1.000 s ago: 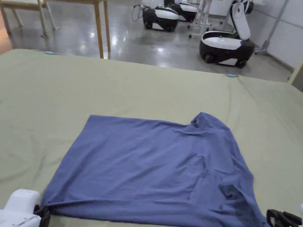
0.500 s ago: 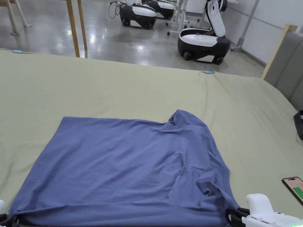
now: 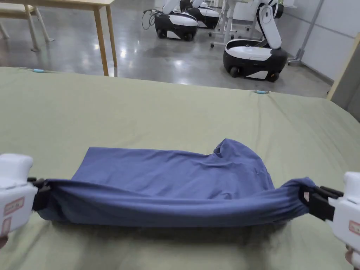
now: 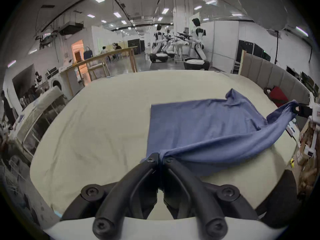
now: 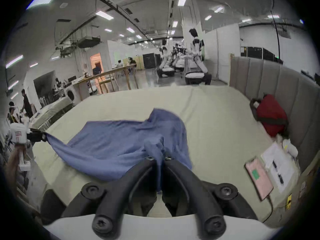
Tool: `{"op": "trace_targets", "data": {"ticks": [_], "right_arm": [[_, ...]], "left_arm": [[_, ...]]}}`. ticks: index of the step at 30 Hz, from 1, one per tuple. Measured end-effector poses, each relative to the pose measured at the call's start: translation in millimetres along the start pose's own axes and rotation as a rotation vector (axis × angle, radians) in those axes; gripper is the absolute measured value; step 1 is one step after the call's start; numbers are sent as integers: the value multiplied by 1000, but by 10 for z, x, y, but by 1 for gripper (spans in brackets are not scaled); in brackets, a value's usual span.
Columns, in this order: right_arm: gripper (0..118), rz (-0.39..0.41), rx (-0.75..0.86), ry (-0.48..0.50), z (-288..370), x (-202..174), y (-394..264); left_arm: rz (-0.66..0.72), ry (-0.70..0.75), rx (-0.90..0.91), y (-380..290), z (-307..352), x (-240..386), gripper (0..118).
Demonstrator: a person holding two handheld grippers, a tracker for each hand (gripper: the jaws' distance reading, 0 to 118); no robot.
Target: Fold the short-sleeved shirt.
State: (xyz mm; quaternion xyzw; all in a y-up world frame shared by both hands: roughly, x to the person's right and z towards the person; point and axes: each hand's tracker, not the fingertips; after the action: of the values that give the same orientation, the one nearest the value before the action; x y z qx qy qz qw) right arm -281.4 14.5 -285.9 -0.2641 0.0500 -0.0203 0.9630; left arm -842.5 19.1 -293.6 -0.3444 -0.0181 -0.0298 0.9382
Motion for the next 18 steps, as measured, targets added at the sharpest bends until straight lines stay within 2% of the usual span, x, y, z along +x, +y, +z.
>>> {"op": "trace_targets", "data": {"ticks": [3, 8, 10, 13, 14, 15, 16, 17, 18], "right_arm": [[5, 10, -60, -56, -519, -6, 112], [4, -77, -158, -92, -1267, 52, -64], [4, -95, -152, -87, -1331, 51, -102], [4, -86, -140, -77, -1260, 24, -137], [5, -65, -112, -58, -1198, 23, -140], [21, -56, -95, -28, -1109, 26, -139], [52, -58, -87, -22, -1021, 8, -145], [89, -55, -82, -33, -877, -55, -159], [118, -42, -38, -16, -696, -115, -186]], "left_arm": [[-33, 11, -34, 286, -467, 57, 2], [40, 51, -198, 248, -1278, 79, 2], [60, 24, -224, 200, -1383, 86, 2], [66, 14, -140, 144, -1208, 145, 3], [76, 3, -105, 129, -1108, 149, 8], [88, -15, -74, 103, -987, 154, 31], [101, -53, -53, 72, -860, 159, 68], [101, -78, -16, -8, -669, 198, 105], [102, -88, 59, -95, -450, 247, 118]]}}
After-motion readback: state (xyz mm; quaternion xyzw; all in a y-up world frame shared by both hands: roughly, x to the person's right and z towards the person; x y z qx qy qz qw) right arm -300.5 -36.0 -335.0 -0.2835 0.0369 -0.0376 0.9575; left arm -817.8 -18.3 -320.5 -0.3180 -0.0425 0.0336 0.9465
